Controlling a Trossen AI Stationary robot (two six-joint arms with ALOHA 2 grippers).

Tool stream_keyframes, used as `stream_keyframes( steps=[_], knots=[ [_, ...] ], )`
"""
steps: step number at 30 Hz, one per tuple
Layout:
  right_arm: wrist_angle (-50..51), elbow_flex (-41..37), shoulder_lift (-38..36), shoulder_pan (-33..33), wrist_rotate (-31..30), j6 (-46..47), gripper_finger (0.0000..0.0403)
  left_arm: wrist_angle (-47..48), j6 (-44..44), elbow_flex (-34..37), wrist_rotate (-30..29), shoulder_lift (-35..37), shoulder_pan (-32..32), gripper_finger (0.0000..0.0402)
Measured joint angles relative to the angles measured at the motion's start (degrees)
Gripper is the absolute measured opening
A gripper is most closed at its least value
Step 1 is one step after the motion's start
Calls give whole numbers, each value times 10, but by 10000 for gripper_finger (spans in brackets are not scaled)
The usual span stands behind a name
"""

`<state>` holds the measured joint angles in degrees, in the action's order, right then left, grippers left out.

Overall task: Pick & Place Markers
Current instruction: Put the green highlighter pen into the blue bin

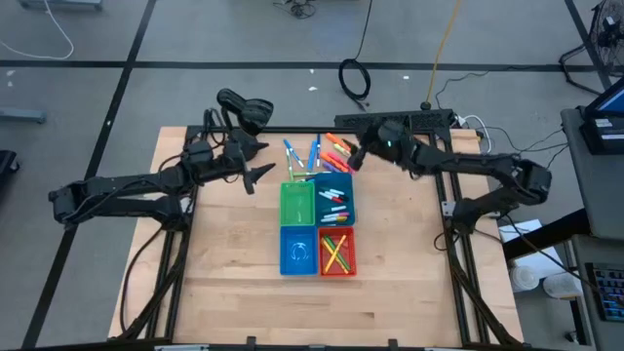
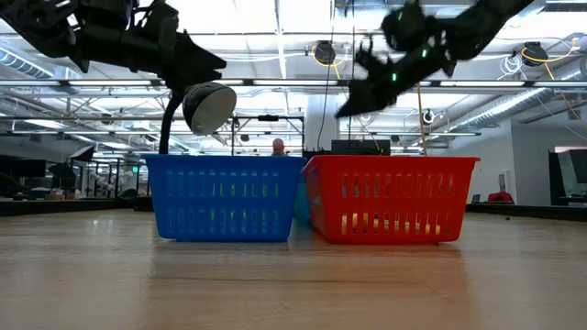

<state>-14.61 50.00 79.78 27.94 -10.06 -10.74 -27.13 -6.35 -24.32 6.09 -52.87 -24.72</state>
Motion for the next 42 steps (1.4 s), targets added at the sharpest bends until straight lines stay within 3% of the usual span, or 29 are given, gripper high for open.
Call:
stream_keyframes(
  steps=[4, 11, 23, 27, 30, 35, 42],
  knots=[
    [32, 0, 53, 45, 53, 13, 234, -8, -44, 0, 0, 0, -1, 335],
    [97, 0, 107, 51, 59, 9, 218, -87, -96, 0, -1, 0, -3, 330],
    [127, 0, 181, 91, 121, 28, 212, -104, -106, -1, 9, 0, -41, 315],
    [126, 9, 215, 108, 168, 47, 212, -103, -105, -1, 28, 0, -56, 314],
    [127, 18, 232, 110, 167, 39, 208, -99, -102, -1, 31, 0, -63, 313],
    [128, 20, 233, 110, 150, 40, 170, -83, -99, -1, 31, 0, -68, 312],
    [145, 20, 233, 110, 146, 26, 64, -73, -97, -1, 31, 0, -68, 313]
  ],
)
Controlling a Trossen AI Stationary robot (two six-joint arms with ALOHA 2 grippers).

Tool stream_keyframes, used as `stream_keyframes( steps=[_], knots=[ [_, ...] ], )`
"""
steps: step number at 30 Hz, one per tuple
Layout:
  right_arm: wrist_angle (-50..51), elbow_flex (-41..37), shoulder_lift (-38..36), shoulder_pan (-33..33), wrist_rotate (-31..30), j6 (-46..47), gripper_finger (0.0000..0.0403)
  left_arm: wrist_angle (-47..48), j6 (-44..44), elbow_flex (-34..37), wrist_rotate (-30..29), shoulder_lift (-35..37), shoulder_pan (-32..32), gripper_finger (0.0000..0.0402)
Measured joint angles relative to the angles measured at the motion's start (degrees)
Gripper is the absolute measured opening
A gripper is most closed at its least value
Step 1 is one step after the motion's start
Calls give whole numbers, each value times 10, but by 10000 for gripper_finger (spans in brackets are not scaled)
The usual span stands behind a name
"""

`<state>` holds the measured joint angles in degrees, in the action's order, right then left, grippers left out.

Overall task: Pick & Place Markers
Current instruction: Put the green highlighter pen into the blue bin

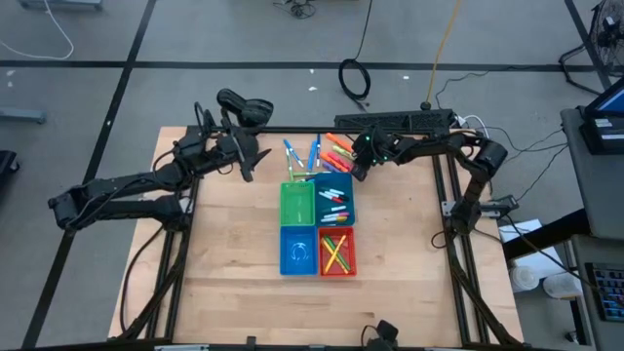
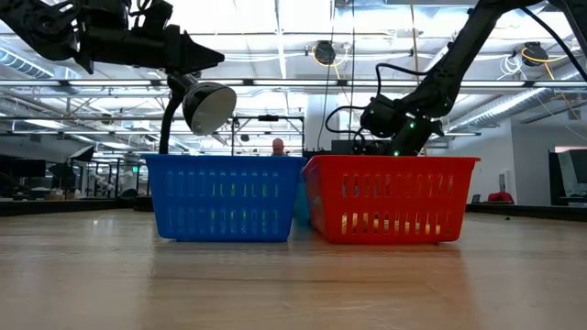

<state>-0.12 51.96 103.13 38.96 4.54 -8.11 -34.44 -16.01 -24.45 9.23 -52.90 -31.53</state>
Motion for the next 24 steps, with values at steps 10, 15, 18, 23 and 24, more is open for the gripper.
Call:
stream_keyframes(
  steps=[10, 15, 18, 23, 24],
  knots=[
    [15, -2, -11, -1, -2, -13, 56, 0, 43, 0, 0, 0, 0, 314],
    [25, -5, -76, -37, -65, 3, 56, 1, 94, 0, -2, 0, 0, 319],
    [27, -4, -134, -80, -138, 9, 56, 17, 129, 0, -2, 0, 0, 317],
    [-5, -31, -227, -167, -178, 34, 56, 43, 203, 0, 27, -19, 21, 316],
    [-28, -40, -243, -186, -179, 37, 56, 41, 207, 0, 40, -28, 31, 316]
  ],
)
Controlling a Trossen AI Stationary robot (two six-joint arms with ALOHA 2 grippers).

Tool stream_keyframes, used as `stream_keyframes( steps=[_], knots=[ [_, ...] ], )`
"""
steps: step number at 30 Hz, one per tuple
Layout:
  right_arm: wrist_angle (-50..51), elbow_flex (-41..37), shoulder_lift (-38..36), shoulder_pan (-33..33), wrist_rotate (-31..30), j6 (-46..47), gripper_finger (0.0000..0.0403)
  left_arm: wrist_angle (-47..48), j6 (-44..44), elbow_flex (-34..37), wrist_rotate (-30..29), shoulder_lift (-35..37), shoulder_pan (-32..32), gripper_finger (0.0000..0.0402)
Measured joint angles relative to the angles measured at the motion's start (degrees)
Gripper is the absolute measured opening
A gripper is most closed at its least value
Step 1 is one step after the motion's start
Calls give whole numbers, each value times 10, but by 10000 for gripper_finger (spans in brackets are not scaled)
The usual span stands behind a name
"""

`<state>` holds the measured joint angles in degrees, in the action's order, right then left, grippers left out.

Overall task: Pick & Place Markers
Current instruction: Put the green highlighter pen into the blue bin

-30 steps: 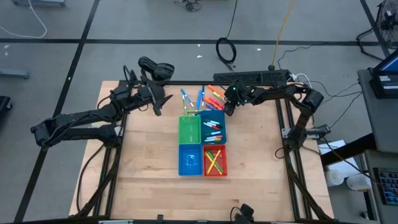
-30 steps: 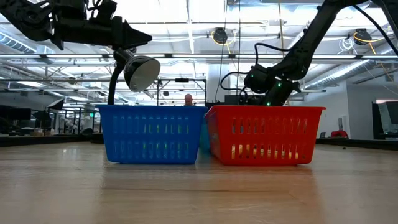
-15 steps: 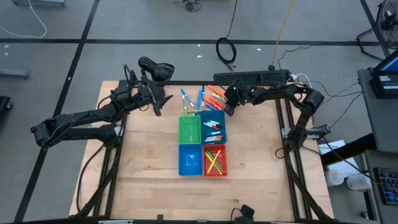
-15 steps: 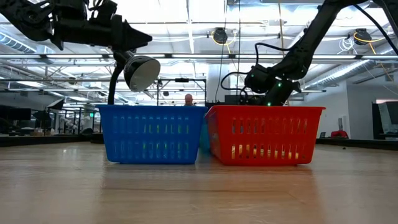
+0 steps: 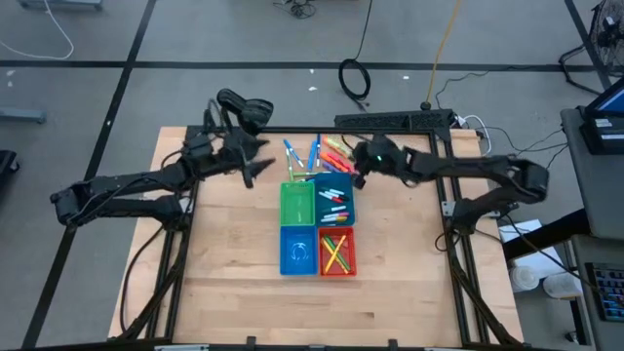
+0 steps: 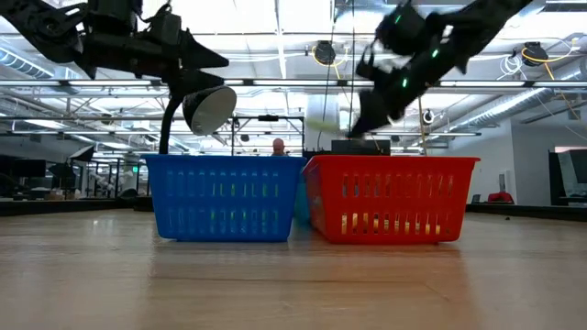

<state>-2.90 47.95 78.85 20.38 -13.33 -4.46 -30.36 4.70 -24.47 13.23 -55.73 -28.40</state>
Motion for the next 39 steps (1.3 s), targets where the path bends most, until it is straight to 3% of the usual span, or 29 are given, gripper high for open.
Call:
stream_keyframes(
  steps=[6, 11, 14, 23, 29, 34, 39],
  knots=[
    [-183, -71, -71, -95, 6, -19, 56, -120, -63, 0, 22, -95, 89, 306],
    [-328, -115, -82, -145, 95, -40, 56, -315, -93, -3, 8, -193, 143, 294],
    [-376, -123, -77, -164, 107, -50, 56, -379, -84, -27, 7, -244, 166, 296],
    [-424, -123, -39, -183, 105, -67, 56, -305, -80, -197, 7, -371, 215, 294],
    [-424, -123, -38, -183, 104, -63, 56, -297, -119, -231, 7, -395, 230, 272],
    [-421, -123, -38, -183, 105, -54, 56, -297, -135, -230, 5, -395, 230, 221],
    [-422, -123, -38, -183, 106, -52, 56, -295, -126, -230, -32, -395, 230, 124]
  ],
)
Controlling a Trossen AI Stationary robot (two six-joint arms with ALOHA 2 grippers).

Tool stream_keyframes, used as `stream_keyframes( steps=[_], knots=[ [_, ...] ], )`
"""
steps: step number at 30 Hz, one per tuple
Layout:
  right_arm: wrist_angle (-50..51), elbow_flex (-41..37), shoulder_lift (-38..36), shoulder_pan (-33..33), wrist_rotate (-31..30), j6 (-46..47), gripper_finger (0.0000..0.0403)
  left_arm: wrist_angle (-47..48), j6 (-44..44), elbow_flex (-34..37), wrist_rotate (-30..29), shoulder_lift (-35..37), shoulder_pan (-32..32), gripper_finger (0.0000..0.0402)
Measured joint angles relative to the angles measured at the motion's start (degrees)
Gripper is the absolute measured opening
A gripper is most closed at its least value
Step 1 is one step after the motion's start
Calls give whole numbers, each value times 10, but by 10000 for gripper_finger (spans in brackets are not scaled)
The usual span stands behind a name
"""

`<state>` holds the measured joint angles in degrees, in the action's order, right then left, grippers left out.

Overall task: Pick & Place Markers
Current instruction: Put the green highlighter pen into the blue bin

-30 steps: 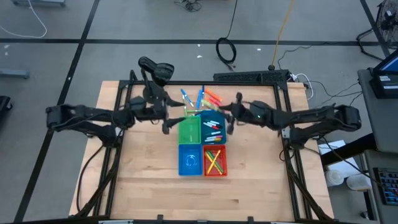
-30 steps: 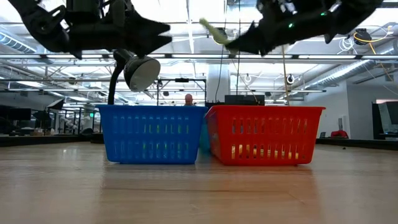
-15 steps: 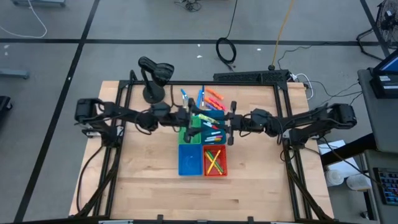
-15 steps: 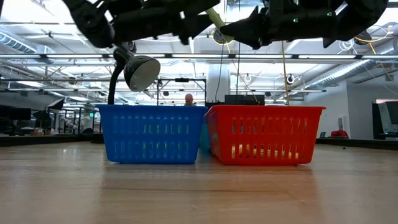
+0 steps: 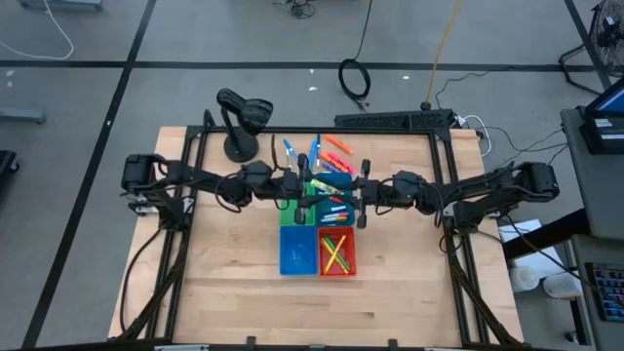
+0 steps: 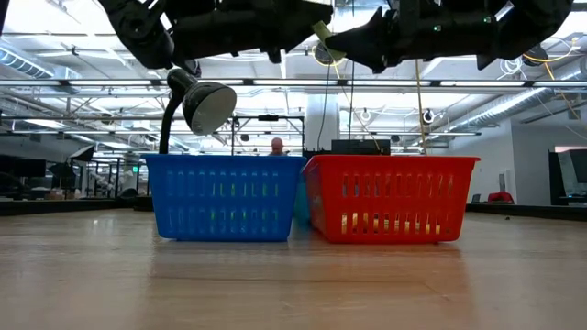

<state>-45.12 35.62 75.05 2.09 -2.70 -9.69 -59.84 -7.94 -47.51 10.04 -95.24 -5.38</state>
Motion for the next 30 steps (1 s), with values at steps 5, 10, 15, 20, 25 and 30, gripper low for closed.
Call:
stream_keyframes(
  steps=[5, 10, 15, 20, 25, 30],
  knots=[
    [8, 0, 0, 0, -2, 0, 65, 34, 9, 0, -33, 7, 0, 61],
    [21, 0, -4, 0, -2, 0, 133, 172, 17, 1, -69, 74, 9, 61],
    [41, 0, -8, 0, -22, 0, 173, 362, 42, 0, -142, 178, 55, 61],
    [47, 0, -10, 1, -36, 0, 179, 506, 147, 0, -146, 216, 122, 61],
    [41, 0, -11, 0, -35, 0, 169, 606, 253, 1, -237, 171, 203, 61],
    [28, 0, -11, 0, -35, 0, 163, 588, 315, 1, -245, 109, 246, 61]
  ],
)
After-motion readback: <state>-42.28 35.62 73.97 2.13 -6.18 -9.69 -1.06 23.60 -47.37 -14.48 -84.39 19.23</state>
